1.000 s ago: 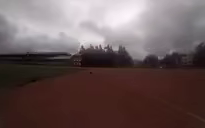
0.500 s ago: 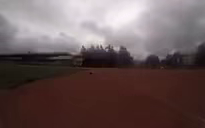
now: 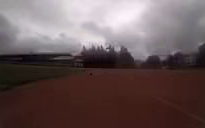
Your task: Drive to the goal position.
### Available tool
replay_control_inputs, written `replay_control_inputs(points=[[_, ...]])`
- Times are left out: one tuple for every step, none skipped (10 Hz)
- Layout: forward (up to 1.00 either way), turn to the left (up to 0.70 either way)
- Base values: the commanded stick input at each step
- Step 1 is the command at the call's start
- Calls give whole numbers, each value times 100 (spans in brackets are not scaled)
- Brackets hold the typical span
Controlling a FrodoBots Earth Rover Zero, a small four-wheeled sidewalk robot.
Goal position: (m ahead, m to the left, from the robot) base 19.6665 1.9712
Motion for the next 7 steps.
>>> replay_control_inputs(points=[[70,0],[70,0],[70,0],[70,0],[70,0],[70,0],[70,0]])
